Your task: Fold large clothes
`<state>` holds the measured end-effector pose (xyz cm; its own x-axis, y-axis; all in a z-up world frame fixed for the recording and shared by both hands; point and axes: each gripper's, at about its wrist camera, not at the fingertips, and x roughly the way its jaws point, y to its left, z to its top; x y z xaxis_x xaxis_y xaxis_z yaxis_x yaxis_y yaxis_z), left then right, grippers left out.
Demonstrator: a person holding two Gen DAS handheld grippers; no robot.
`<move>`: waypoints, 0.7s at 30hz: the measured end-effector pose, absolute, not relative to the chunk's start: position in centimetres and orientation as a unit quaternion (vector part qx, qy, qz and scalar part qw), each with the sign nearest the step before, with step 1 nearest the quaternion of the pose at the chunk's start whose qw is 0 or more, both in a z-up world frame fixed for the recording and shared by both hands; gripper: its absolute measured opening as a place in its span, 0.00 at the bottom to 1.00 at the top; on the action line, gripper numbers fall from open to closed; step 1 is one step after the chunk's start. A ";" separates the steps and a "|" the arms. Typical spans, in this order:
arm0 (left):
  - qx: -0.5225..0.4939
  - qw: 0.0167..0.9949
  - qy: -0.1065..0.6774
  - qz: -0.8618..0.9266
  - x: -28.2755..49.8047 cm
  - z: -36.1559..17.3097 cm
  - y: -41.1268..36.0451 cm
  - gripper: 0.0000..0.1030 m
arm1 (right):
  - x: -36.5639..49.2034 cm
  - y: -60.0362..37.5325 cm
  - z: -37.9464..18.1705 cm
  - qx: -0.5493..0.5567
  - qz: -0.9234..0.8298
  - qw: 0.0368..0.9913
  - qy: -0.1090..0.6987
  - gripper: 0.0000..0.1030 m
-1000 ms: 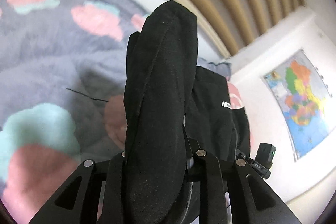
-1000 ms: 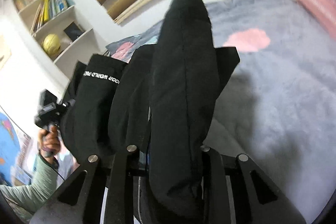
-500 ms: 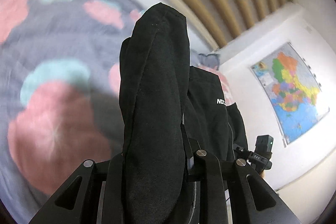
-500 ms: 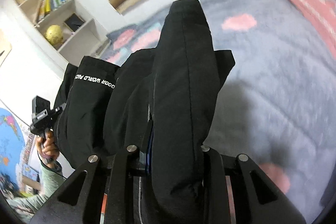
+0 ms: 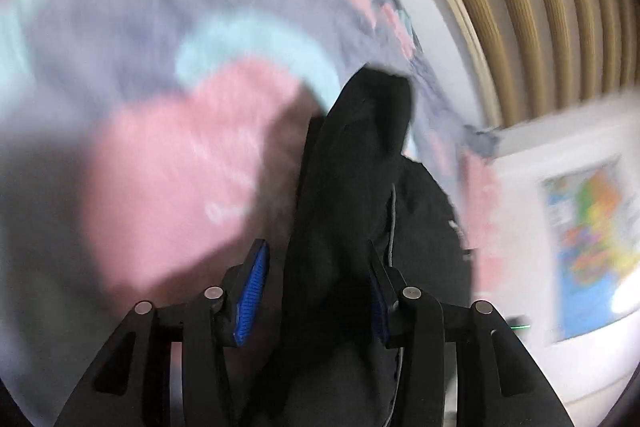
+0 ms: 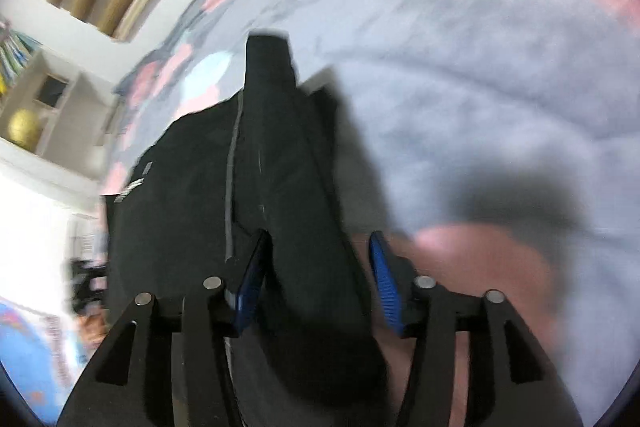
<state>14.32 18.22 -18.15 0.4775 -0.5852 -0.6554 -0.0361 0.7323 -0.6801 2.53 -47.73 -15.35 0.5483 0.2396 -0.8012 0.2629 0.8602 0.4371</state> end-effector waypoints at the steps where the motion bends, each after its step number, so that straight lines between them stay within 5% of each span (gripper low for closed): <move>1: -0.275 0.824 0.471 -0.156 13.7 -16.1 17.8 0.45 | 2.0 -47.3 -14.1 0.247 -0.017 0.849 0.466 0.55; 8: -0.107 0.877 0.418 -0.211 8.5 -8.4 9.2 0.53 | 0.3 -39.5 -7.0 0.166 0.030 0.892 0.419 0.58; 21: -0.067 0.851 0.464 -0.236 7.0 -14.4 0.6 0.54 | 2.0 -28.0 -13.3 0.023 0.013 0.877 0.480 0.58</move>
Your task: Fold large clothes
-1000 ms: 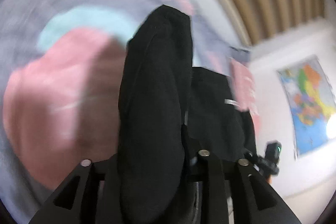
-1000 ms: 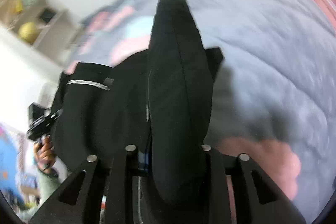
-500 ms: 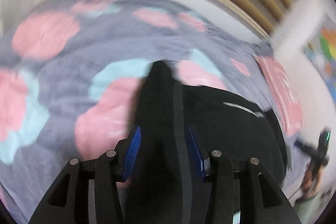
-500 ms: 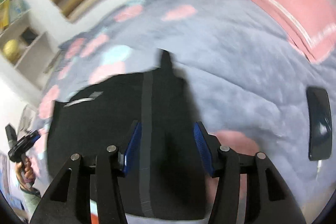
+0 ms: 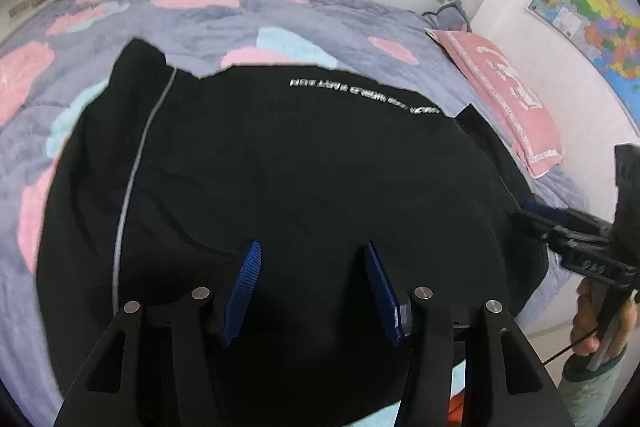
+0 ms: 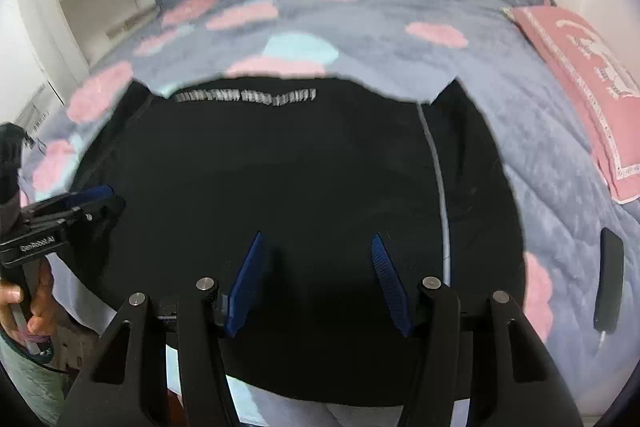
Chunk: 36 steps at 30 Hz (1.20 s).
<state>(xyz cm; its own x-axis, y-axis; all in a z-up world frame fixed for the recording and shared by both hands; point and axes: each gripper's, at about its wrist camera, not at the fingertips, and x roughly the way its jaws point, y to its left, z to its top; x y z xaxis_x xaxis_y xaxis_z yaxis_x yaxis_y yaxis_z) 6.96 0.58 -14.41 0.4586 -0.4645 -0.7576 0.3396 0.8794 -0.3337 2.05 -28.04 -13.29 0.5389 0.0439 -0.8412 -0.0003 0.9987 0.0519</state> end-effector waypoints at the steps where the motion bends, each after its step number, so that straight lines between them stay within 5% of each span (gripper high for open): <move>1: -0.089 0.844 0.473 -0.238 7.3 -15.0 1.0 0.54 | 2.3 -28.0 -14.3 0.018 0.004 0.869 0.494 0.58; 8: -0.099 0.846 0.469 -0.233 7.6 -16.7 0.9 0.52 | 2.9 -28.0 -17.1 0.017 -0.005 0.860 0.510 0.58; 16: -0.061 0.882 0.402 -0.238 6.3 -11.4 -0.6 0.52 | 4.4 -28.0 -10.7 0.077 0.015 0.893 0.444 0.59; 21: -0.062 0.859 0.463 -0.209 10.4 -14.4 -1.8 0.52 | 10.0 -28.2 -15.8 0.083 -0.022 0.863 0.499 0.59; 27: -0.102 0.850 0.463 -0.229 11.8 -17.4 -0.9 0.52 | 10.0 -27.8 -18.3 0.072 -0.036 0.875 0.477 0.64; 31: -0.086 0.857 0.457 -0.223 11.4 -17.4 -1.4 0.52 | 9.6 -27.4 -19.2 0.050 -0.067 0.888 0.452 0.80; 36: -0.078 0.872 0.436 -0.207 9.6 -15.9 -1.6 0.53 | 7.2 -28.9 -18.4 0.101 -0.044 0.889 0.444 0.80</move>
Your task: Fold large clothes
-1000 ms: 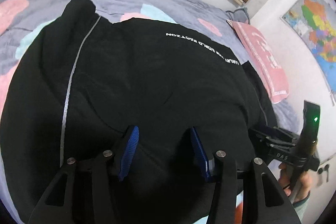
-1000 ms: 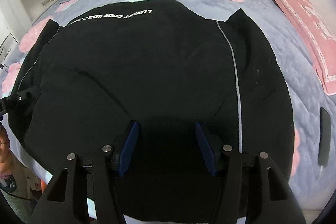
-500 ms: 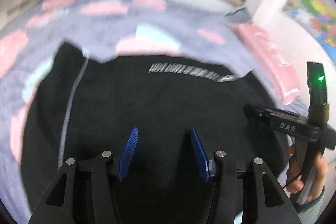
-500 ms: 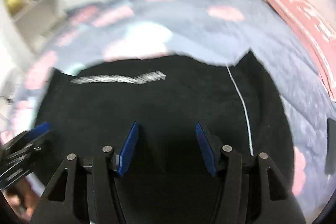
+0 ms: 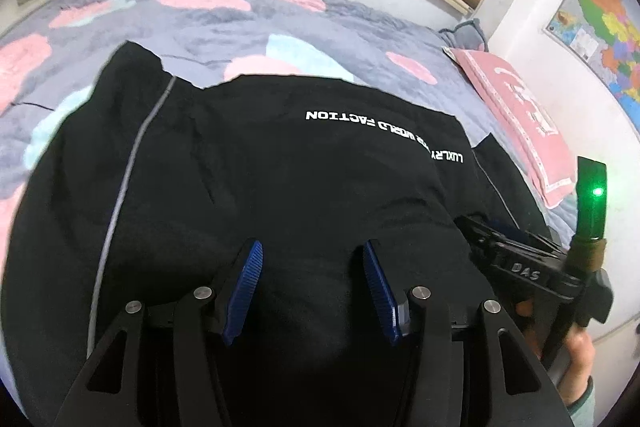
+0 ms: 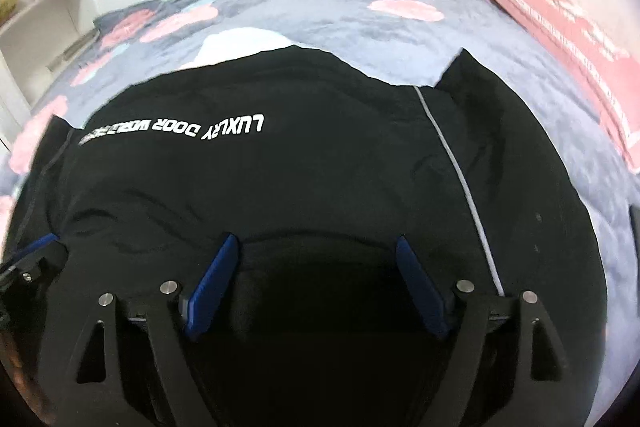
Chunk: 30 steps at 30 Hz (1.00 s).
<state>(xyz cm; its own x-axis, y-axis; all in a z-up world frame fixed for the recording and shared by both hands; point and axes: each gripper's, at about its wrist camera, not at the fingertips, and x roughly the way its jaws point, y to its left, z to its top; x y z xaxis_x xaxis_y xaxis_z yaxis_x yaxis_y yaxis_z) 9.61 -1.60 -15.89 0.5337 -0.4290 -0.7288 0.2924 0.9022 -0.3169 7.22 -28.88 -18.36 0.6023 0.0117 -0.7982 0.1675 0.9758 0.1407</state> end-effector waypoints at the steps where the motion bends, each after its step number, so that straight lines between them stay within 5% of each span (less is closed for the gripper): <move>1: -0.071 0.876 0.431 -0.202 8.7 -15.5 -1.6 0.54 | 6.6 -28.9 -18.2 0.107 -0.041 0.890 0.441 0.80; 11: -0.043 0.881 0.420 -0.214 2.8 -13.8 -1.7 0.58 | -0.2 -26.4 -15.7 0.096 -0.035 0.898 0.429 0.81; 17: -0.129 0.854 0.450 -0.228 4.1 -17.0 0.0 0.59 | 1.1 -26.0 -18.3 0.085 -0.057 0.882 0.459 0.81; 30: -0.029 0.899 0.404 -0.166 0.8 -11.6 -1.0 0.65 | -2.0 -25.7 -13.5 0.048 -0.094 0.902 0.419 0.81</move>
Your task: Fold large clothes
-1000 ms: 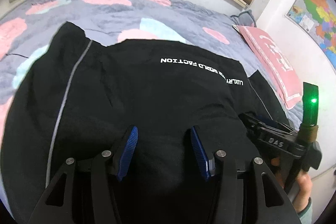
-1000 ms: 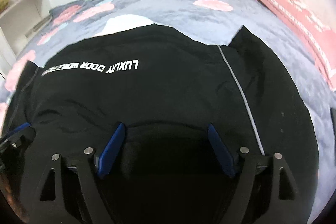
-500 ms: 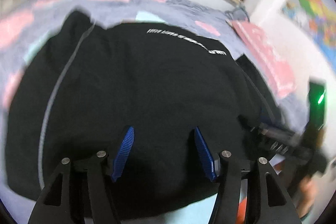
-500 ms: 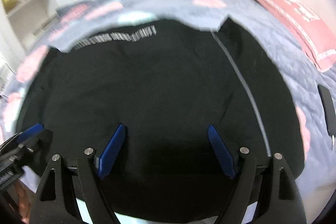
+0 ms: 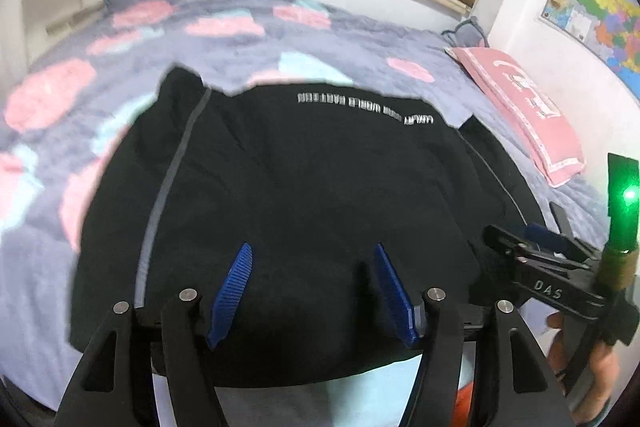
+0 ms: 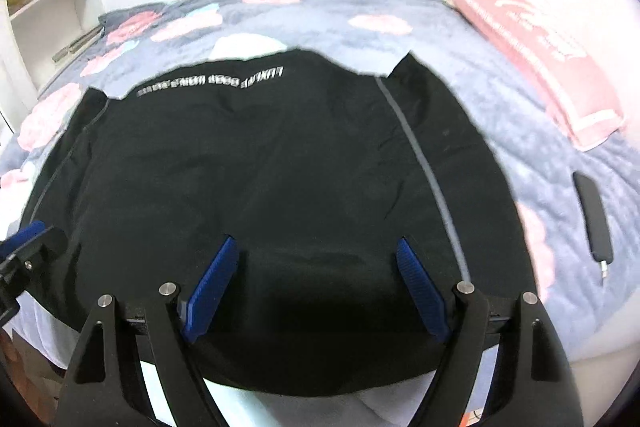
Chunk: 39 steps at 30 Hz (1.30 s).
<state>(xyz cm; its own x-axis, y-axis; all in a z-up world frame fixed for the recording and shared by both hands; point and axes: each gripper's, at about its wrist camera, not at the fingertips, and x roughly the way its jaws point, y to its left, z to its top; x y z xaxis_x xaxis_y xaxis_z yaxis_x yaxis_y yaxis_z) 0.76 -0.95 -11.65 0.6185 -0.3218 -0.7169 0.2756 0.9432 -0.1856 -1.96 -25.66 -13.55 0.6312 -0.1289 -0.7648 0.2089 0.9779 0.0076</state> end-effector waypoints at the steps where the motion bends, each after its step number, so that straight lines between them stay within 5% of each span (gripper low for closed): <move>1: -0.024 0.904 0.394 -0.165 0.4 -11.0 -0.9 0.67 | -2.1 -25.6 -13.0 0.045 -0.096 0.904 0.414 0.81; 23: 0.022 0.962 0.256 -0.097 -6.8 -1.3 -1.1 0.77 | -7.2 -22.9 -3.5 0.025 -0.089 0.946 0.309 0.88; 39: 0.041 0.957 0.272 -0.090 -5.8 -1.9 -2.8 0.77 | -6.7 -22.5 -4.1 0.013 -0.095 0.945 0.312 0.89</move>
<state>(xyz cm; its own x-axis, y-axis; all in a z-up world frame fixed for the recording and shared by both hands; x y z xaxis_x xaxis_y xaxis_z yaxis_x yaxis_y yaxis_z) -5.83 -2.78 -1.94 0.8354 -0.1505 -0.5286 0.1946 0.9805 0.0285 -6.67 -22.54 -4.06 0.7868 -0.1705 -0.5932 0.1869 0.9818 -0.0343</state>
